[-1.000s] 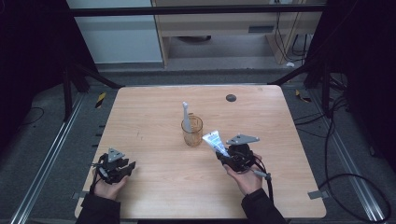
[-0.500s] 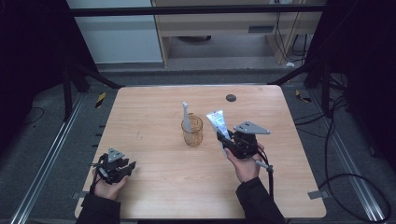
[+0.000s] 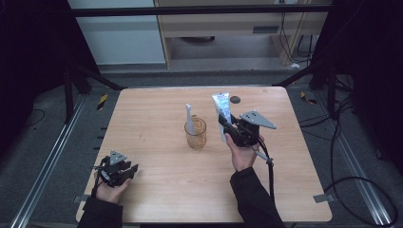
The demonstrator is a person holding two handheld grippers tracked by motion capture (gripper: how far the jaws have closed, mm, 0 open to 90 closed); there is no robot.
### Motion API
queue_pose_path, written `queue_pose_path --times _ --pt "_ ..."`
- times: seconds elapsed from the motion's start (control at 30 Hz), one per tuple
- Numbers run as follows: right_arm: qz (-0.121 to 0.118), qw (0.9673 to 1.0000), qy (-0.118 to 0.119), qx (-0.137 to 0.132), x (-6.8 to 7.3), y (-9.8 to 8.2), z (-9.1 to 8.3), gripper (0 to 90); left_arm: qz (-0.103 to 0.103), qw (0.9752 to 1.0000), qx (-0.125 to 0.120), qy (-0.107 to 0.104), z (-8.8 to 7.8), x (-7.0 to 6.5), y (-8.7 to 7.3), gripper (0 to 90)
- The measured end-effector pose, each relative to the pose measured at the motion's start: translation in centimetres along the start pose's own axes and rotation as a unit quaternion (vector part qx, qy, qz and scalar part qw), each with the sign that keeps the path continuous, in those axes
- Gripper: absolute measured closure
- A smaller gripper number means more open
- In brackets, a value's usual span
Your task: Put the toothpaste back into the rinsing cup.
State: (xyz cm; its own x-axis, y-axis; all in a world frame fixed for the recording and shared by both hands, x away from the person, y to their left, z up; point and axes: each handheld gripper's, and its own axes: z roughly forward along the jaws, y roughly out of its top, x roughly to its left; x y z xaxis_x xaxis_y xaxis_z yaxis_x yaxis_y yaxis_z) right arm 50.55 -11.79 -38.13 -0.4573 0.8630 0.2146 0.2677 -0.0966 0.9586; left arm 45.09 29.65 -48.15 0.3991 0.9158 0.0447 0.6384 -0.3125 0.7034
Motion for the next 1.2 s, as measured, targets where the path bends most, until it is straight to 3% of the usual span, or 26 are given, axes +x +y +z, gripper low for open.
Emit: queue_pose_path --times 0.33,0.6,1.2 --pt "0.019 0.9984 -0.004 -0.054 0.2 0.4 2.6 68.3 0.000 1.0000 -0.001 0.000 0.0 0.0 0.0 64.1" --pt "0.024 0.9970 0.001 -0.074 0.6 0.4 4.4 68.3 -0.001 1.0000 -0.001 -0.001 0.0 0.1 0.0 64.2" --pt "0.023 0.9970 0.007 -0.074 2.1 -1.1 8.3 68.3 -0.001 1.0000 -0.002 -0.003 0.0 0.1 0.0 64.3"
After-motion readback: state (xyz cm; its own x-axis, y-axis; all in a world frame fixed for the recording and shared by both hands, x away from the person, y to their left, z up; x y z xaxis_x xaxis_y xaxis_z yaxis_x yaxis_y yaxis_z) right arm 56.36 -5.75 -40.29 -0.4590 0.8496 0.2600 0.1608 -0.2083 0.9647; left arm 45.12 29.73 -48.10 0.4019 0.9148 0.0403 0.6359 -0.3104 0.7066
